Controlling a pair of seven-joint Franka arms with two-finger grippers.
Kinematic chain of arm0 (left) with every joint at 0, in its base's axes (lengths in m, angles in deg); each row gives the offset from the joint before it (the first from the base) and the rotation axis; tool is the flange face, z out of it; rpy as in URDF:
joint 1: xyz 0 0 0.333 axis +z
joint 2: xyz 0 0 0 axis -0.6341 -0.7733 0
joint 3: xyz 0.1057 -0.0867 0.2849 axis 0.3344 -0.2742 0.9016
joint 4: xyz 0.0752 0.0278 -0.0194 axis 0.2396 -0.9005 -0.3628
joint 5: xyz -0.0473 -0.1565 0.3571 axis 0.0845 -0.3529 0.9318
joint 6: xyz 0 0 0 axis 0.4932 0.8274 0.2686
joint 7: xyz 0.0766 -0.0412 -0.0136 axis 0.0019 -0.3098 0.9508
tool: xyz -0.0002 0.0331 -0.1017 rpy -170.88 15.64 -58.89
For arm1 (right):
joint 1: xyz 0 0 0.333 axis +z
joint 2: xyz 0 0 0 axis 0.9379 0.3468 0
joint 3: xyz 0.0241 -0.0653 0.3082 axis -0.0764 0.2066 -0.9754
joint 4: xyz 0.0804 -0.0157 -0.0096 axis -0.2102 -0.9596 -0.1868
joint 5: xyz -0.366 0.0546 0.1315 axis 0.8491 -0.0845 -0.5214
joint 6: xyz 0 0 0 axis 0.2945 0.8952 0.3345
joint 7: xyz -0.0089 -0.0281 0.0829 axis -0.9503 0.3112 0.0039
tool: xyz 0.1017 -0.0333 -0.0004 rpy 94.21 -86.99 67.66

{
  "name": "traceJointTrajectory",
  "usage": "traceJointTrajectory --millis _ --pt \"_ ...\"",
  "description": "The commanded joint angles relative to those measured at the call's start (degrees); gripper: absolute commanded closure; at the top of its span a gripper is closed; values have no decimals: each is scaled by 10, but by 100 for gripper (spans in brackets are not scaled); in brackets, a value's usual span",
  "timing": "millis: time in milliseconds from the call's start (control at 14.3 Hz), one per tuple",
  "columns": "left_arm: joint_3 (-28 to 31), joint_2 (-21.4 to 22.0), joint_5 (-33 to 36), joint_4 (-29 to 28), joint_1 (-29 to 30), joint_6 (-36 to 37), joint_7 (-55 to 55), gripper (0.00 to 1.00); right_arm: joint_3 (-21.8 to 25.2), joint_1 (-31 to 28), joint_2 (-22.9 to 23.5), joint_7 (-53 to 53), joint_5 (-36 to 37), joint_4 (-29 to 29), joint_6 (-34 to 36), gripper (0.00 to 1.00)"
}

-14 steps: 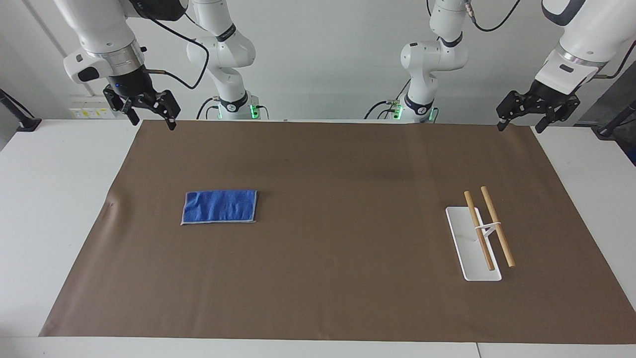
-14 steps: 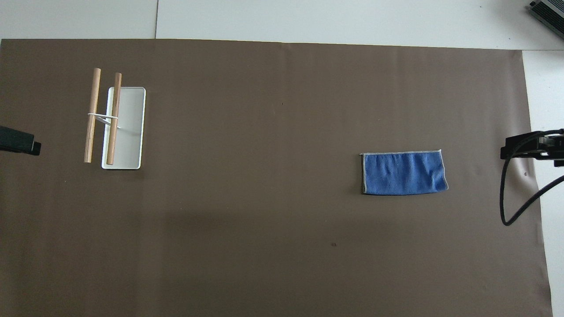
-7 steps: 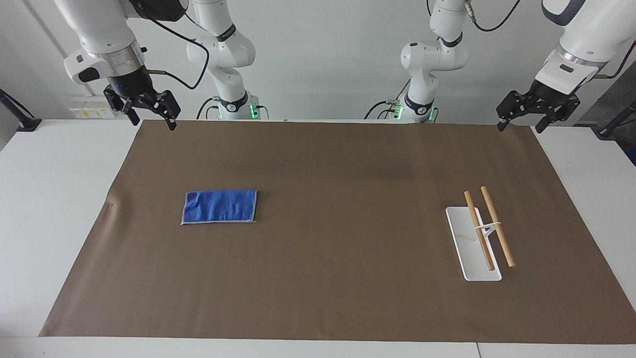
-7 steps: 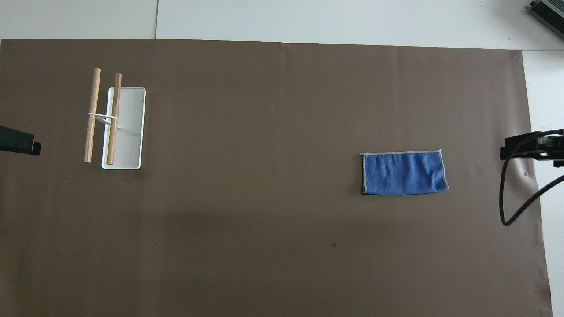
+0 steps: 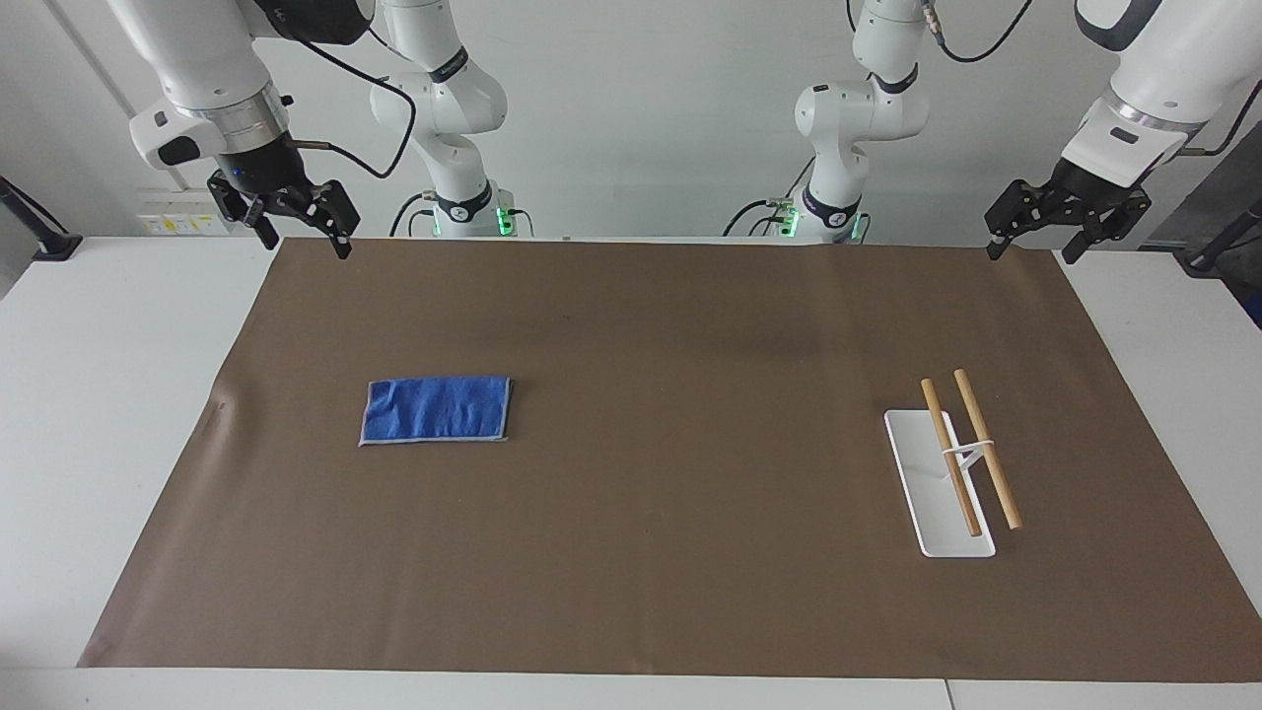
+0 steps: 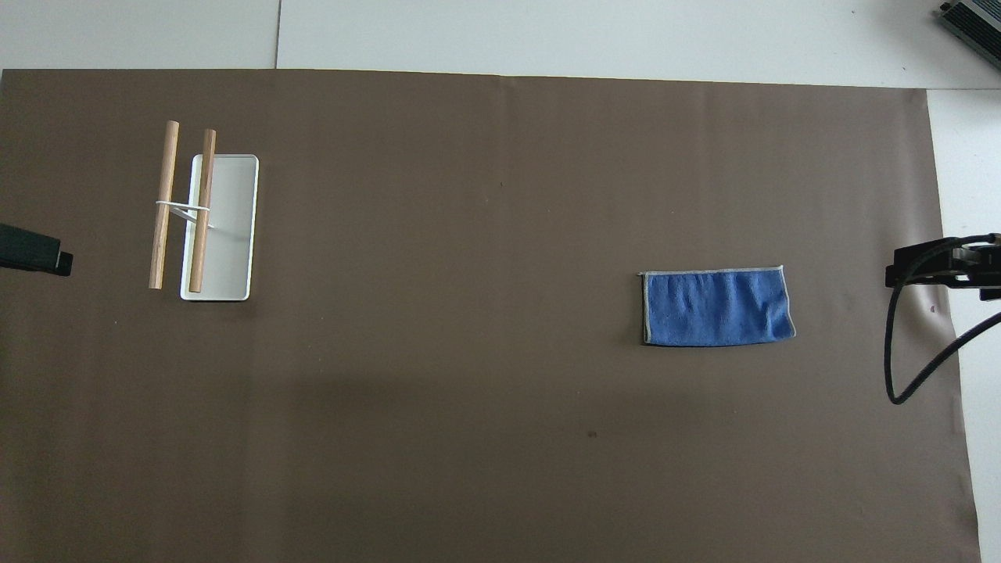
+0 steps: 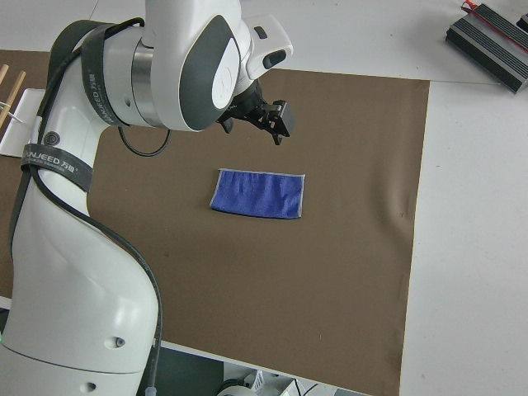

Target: Right arm passes towel to left arm to hang

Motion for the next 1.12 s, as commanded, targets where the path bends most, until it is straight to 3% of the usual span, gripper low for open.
traceJointTrajectory --millis 0,419,767,1047 --pt "6 13 -5 -13 -3 4 0 0 -9 -8 -19 5 -5 -26 -16 0" --pt "6 13 -5 -13 -3 4 -1 0 -27 -8 -28 36 -6 -61 -42 0" --pt "6 13 -5 -13 -3 4 -1 0 -32 -6 -13 41 -6 -157 -188 0" --pt "6 13 -5 -13 -3 4 -1 0 -32 22 50 44 -7 -218 -338 0"
